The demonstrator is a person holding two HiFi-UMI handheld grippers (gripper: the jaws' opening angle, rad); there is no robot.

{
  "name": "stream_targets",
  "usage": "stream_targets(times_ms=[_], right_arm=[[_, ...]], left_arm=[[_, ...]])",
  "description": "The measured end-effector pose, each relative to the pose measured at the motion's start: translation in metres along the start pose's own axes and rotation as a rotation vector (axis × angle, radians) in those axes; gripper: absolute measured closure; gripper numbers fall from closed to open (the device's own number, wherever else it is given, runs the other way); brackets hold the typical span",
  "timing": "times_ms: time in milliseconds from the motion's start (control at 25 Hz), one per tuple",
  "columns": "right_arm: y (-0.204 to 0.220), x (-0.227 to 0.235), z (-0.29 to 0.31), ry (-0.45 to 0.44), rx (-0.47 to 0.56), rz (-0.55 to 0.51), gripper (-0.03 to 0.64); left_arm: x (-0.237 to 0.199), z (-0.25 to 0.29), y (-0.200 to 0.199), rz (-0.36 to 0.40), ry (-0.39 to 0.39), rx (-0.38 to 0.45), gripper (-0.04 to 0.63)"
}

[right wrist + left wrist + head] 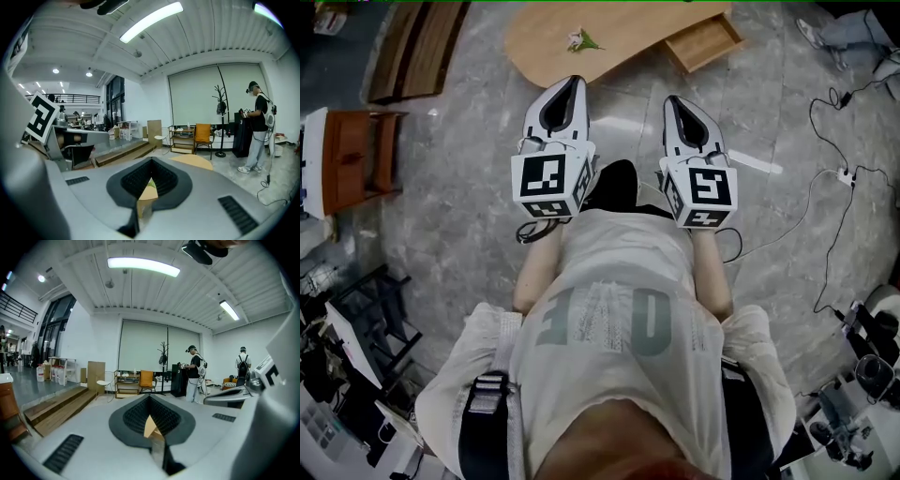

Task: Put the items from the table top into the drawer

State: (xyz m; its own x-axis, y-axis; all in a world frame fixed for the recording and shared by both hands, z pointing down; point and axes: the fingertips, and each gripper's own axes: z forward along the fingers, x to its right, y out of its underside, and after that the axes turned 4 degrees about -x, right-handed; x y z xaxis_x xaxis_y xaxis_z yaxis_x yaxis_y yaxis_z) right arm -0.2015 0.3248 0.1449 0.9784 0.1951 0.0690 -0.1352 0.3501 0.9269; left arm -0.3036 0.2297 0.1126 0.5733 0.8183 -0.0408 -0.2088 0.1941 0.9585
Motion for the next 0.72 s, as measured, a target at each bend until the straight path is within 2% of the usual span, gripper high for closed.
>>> stream_targets(times_ms=[320, 560, 720], right_arm=[[-0.008, 0.031, 0.033, 0.007, -0.008, -0.010, 0.612], [-0.027, 0.049, 0.096, 0.013, -0.021, -0.015, 0.612], [-0.055, 0.072, 0.150, 0.021, -0.011, 0.013, 0.612]], left_arm=[[-0.001, 0.043, -0.009, -0.008, 0.000, 0.035, 0.589], [-0.026, 0.106, -0.011, -0.030, 0.020, 0.026, 0.589], [-0.053, 0.162, -0.031, -0.028, 0.023, 0.032, 0.589]])
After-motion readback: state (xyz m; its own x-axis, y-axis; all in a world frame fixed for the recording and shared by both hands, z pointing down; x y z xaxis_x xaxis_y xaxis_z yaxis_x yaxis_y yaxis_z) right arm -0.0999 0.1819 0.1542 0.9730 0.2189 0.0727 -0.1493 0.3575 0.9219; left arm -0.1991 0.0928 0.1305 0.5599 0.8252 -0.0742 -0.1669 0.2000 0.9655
